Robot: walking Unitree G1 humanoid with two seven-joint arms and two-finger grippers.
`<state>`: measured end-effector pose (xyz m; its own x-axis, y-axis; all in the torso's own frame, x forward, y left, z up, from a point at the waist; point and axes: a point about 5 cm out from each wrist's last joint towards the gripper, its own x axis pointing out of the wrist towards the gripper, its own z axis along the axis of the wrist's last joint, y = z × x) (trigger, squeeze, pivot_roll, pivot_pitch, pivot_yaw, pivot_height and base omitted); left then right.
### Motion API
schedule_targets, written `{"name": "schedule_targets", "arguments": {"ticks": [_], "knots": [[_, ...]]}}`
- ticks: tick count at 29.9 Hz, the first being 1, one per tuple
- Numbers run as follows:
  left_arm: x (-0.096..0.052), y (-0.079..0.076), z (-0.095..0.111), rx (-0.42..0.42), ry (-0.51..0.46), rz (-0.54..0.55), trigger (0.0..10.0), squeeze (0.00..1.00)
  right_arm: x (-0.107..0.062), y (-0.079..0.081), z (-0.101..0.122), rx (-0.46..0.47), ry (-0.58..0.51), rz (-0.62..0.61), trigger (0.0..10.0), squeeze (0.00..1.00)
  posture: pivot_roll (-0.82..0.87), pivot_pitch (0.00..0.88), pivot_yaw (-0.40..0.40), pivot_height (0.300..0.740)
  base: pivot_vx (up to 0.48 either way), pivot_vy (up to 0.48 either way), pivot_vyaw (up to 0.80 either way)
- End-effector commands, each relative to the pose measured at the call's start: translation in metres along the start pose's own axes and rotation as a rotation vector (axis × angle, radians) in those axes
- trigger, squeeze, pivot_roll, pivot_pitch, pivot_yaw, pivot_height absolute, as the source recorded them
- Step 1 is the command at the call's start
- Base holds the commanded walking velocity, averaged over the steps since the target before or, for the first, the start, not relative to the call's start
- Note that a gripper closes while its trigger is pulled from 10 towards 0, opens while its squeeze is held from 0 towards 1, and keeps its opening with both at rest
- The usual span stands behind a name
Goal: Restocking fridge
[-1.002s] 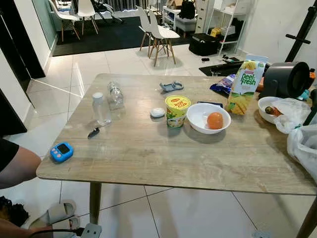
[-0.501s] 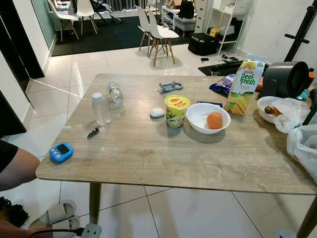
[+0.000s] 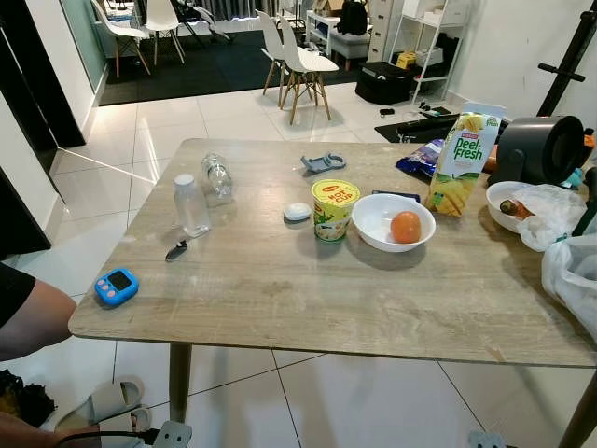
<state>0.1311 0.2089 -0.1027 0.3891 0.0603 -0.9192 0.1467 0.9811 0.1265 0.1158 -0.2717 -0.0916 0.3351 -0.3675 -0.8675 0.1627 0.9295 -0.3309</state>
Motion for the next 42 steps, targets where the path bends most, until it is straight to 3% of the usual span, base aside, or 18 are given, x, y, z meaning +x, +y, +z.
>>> {"name": "schedule_targets", "arguments": {"ticks": [1, 19, 20, 21, 36, 42], "knots": [[-0.001, 0.004, -0.003, 0.01, 0.012, 0.01, 10.0, 1.0, 0.0, 0.004, -0.002, -0.016, 0.01, 0.015, 10.0, 0.0, 0.07, 0.0, 0.007, 0.74, 0.0, 0.0, 0.0], [-0.001, 0.008, -0.005, 0.012, 0.024, 0.031, 10.0, 1.0, -0.001, 0.01, -0.008, -0.04, 0.026, 0.055, 10.0, 0.0, 0.08, 0.0, 0.003, 0.74, 0.0, 0.0, 0.0], [-0.001, 0.008, -0.005, 0.013, 0.026, 0.031, 10.0, 0.15, -0.001, 0.01, -0.009, -0.04, 0.026, 0.056, 10.0, 0.0, 0.08, 0.0, 0.003, 0.74, 0.0, 0.0, 0.0], [-0.001, 0.01, -0.007, 0.01, 0.033, 0.041, 10.0, 0.0, -0.001, 0.009, -0.009, -0.043, 0.028, 0.057, 10.0, 0.0, 0.09, 0.0, 0.001, 0.74, 0.0, 0.0, 0.0], [-0.003, 0.021, -0.006, -0.033, 0.029, 0.094, 10.0, 0.0, 0.0, 0.003, 0.005, -0.072, -0.005, 0.054, 10.0, 0.0, 0.08, 0.0, -0.011, 0.74, 0.0, 0.0, 0.0], [-0.004, 0.023, -0.012, -0.072, 0.036, 0.107, 10.0, 0.0, 0.0, -0.001, 0.0, -0.08, 0.007, 0.046, 10.0, 0.0, 0.09, 0.0, -0.006, 0.74, 0.0, 0.0, 0.0]]}}
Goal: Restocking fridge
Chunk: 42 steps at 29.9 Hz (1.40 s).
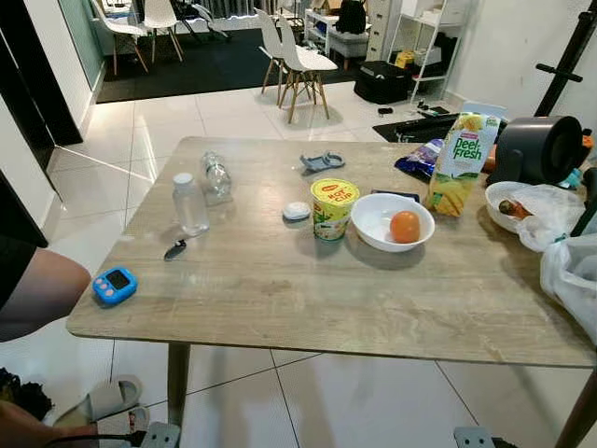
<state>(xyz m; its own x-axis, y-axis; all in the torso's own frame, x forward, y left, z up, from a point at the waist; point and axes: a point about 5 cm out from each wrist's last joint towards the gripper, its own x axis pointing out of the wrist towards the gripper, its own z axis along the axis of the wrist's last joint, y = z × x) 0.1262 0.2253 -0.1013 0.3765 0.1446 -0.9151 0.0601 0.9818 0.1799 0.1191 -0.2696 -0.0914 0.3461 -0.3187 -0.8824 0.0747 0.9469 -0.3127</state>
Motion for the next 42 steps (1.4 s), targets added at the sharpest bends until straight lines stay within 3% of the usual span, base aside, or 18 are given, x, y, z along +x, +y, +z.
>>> {"name": "schedule_targets", "arguments": {"ticks": [1, 14, 30, 36, 42], "knots": [[-0.001, 0.008, -0.005, -0.012, 0.014, 0.025, 10.0, 0.0, 0.0, -0.003, -0.005, -0.008, 0.016, -0.005, 10.0, 0.0, 0.09, 0.0, -0.006, 0.74, 0.0, 0.0, 0.0], [-0.001, 0.017, 0.003, -0.029, -0.025, 0.028, 10.0, 0.0, -0.001, 0.001, -0.015, 0.014, 0.038, -0.002, 10.0, 0.0, 0.1, 0.0, 0.014, 0.74, 0.0, 0.0, 0.0], [-0.001, 0.016, 0.002, -0.059, -0.025, 0.024, 10.0, 0.0, -0.001, 0.002, -0.013, -0.001, 0.031, 0.002, 10.0, 0.0, 0.08, 0.0, 0.012, 0.74, 0.0, 0.0, 0.0], [0.0, 0.012, 0.012, -0.079, -0.051, 0.016, 10.0, 0.0, -0.002, 0.004, -0.016, 0.011, 0.041, 0.001, 10.0, 0.0, 0.08, 0.0, 0.018, 0.74, 0.0, 0.0, 0.0], [0.0, 0.009, 0.012, -0.05, -0.049, 0.004, 10.0, 0.0, -0.002, 0.005, -0.015, 0.004, 0.033, 0.007, 10.0, 0.0, 0.08, 0.0, 0.007, 0.74, 0.0, 0.0, 0.0]]}}
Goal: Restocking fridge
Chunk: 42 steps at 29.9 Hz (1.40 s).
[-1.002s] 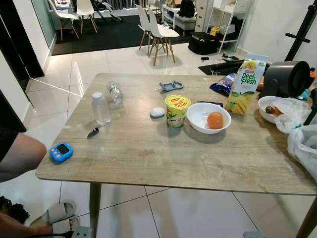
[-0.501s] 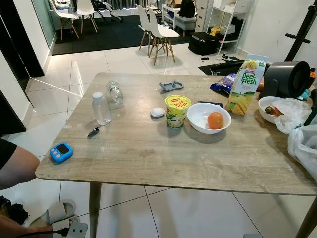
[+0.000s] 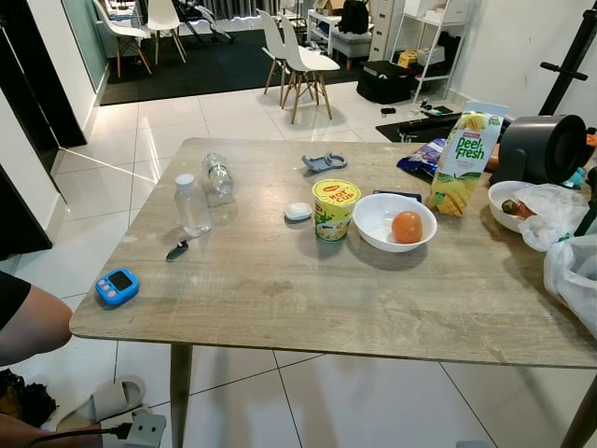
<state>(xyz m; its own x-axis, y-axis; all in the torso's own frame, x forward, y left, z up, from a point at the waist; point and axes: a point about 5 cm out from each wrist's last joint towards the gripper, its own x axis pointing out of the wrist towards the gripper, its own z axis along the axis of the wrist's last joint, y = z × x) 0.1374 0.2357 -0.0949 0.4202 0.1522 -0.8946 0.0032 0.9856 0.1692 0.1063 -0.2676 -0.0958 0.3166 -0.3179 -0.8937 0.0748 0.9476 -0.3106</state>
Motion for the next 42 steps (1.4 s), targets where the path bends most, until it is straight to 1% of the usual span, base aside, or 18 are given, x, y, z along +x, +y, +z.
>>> {"name": "schedule_targets", "arguments": {"ticks": [1, 9, 13, 16, 17, 22, 25, 27, 28, 30, 32, 33, 35, 37, 38, 40, 41, 42], "knots": [[0.0, -0.002, 0.001, -0.001, -0.003, -0.005, 10.0, 0.0, 0.0, 0.003, -0.001, 0.003, 0.002, 0.005, 10.0, 0.0, 0.08, 0.0, 0.003, 0.74, 0.0, 0.0, 0.0], [0.0, -0.001, 0.001, -0.002, -0.004, -0.007, 10.0, 0.0, 0.0, 0.002, 0.001, 0.027, -0.002, -0.007, 10.0, 0.0, 0.1, 0.0, 0.019, 0.74, 0.0, 0.0, 0.0], [-0.001, 0.001, -0.003, 0.003, 0.003, -0.008, 10.0, 0.0, 0.0, -0.01, -0.002, 0.09, 0.002, -0.058, 10.0, 0.0, 0.1, 0.0, 0.022, 0.74, 0.0, 0.0, 0.0], [-0.001, 0.001, -0.004, 0.003, 0.004, -0.007, 10.0, 0.0, 0.0, -0.013, -0.003, 0.102, 0.004, -0.07, 10.0, 0.0, 0.1, 0.0, 0.022, 0.74, 0.0, 0.0, 0.0], [-0.001, 0.006, -0.006, 0.009, 0.009, 0.002, 10.0, 0.0, -0.001, -0.024, -0.007, 0.146, 0.014, -0.113, 10.0, 0.0, 0.11, 0.0, 0.024, 0.74, 0.0, 0.0, 0.0], [-0.002, 0.01, -0.006, 0.013, 0.011, 0.01, 10.0, 0.0, -0.002, -0.032, -0.011, 0.167, 0.021, -0.139, 10.0, 0.0, 0.1, 0.0, 0.024, 0.74, 0.0, 0.0, 0.0], [-0.002, 0.01, -0.006, 0.013, 0.012, 0.01, 10.0, 0.0, -0.002, -0.035, -0.012, 0.201, 0.019, -0.156, 10.0, 0.0, 0.1, 0.0, 0.026, 0.74, 0.0, 0.0, 0.0], [-0.001, 0.008, -0.005, 0.011, 0.01, 0.007, 10.0, 0.0, -0.003, -0.044, -0.012, 0.26, 0.014, -0.199, 10.0, 0.0, 0.09, 0.0, 0.028, 0.74, 0.0, 0.0, 0.0], [-0.001, 0.008, -0.005, 0.011, 0.01, 0.007, 10.0, 0.0, -0.003, -0.044, -0.012, 0.26, 0.014, -0.199, 10.0, 0.0, 0.09, 0.0, 0.028, 0.74, 0.0, 0.0, 0.0], [-0.001, 0.004, -0.002, 0.005, 0.003, 0.0, 10.0, 0.0, -0.004, -0.055, -0.012, 0.312, 0.006, -0.246, 10.0, 0.0, 0.1, 0.0, 0.021, 0.74, 0.0, 0.0, 0.0], [0.0, 0.003, -0.001, 0.003, 0.001, -0.003, 10.0, 0.0, -0.005, -0.058, -0.012, 0.326, 0.003, -0.259, 10.0, 0.0, 0.1, 0.0, 0.021, 0.74, 0.0, 0.0, 0.0], [0.001, -0.002, 0.006, -0.004, -0.013, -0.009, 10.0, 0.0, -0.008, -0.083, -0.004, 0.437, -0.043, -0.331, 10.0, 0.0, 0.09, 0.0, 0.013, 0.74, 0.0, 0.0, 0.0], [0.001, -0.004, 0.009, -0.006, -0.02, -0.012, 10.0, 0.0, -0.012, -0.103, 0.004, 0.546, -0.096, -0.393, 10.0, 0.0, 0.09, 0.0, 0.014, 0.74, 0.0, 0.0, 0.0], [0.001, -0.003, 0.009, -0.004, -0.021, -0.014, 10.0, 0.0, -0.016, -0.119, 0.008, 0.614, -0.133, -0.451, 10.0, 0.0, 0.08, 0.0, 0.01, 0.74, 0.0, 0.0, 0.0], [0.001, -0.003, 0.009, -0.004, -0.021, -0.014, 10.0, 0.0, -0.016, -0.119, 0.008, 0.614, -0.133, -0.451, 10.0, 0.0, 0.08, 0.0, 0.01, 0.74, 0.0, 0.0, 0.0], [0.001, -0.003, 0.008, -0.003, -0.017, -0.014, 10.0, 0.0, -0.022, -0.138, 0.009, 0.659, -0.152, -0.524, 10.0, 0.0, 0.07, 0.0, 0.008, 0.74, 0.0, 0.0, 0.0], [0.001, -0.003, 0.008, -0.003, -0.017, -0.014, 10.0, 0.0, -0.022, -0.138, 0.009, 0.659, -0.152, -0.524, 10.0, 0.0, 0.07, 0.0, 0.008, 0.74, 0.0, 0.0, 0.0], [0.001, -0.002, 0.006, -0.003, -0.013, -0.014, 10.0, 0.0, -0.03, -0.158, 0.009, 0.692, -0.168, -0.609, 10.0, 0.0, 0.07, 0.0, 0.009, 0.74, 0.0, 0.0, 0.0]]}}
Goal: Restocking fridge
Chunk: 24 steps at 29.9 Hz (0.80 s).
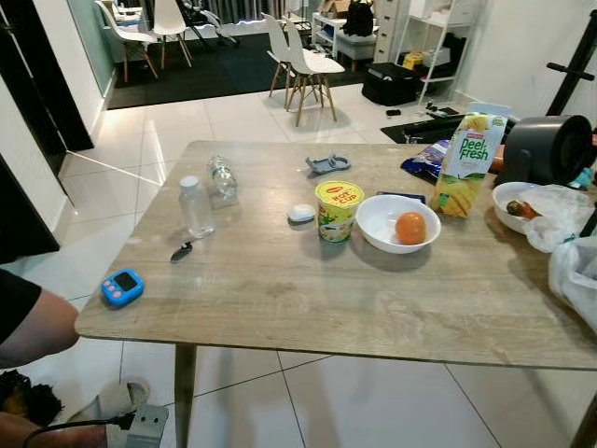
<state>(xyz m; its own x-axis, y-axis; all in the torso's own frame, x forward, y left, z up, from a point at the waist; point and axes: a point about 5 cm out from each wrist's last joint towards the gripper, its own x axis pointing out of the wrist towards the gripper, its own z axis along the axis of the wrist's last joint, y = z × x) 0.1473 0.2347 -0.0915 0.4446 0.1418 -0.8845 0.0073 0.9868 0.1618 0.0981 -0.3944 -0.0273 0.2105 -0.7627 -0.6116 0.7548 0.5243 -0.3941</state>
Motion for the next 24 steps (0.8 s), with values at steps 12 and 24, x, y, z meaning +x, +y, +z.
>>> {"name": "schedule_targets", "arguments": {"ticks": [12, 24], "knots": [[-0.001, 0.0, -0.008, 0.0, 0.025, -0.002, 10.0, 0.0, 0.006, -0.068, 0.085, 0.212, -0.256, -0.305, 10.0, 0.0, 0.07, 0.0, 0.014, 0.74, 0.0, 0.0, 0.0], [0.0, 0.001, -0.004, 0.009, 0.016, -0.001, 10.0, 0.0, -0.023, -0.087, 0.203, 0.543, -0.669, -0.22, 10.0, 0.0, 0.07, 0.0, 0.014, 0.74, 0.0, 0.0, 0.0]]}}
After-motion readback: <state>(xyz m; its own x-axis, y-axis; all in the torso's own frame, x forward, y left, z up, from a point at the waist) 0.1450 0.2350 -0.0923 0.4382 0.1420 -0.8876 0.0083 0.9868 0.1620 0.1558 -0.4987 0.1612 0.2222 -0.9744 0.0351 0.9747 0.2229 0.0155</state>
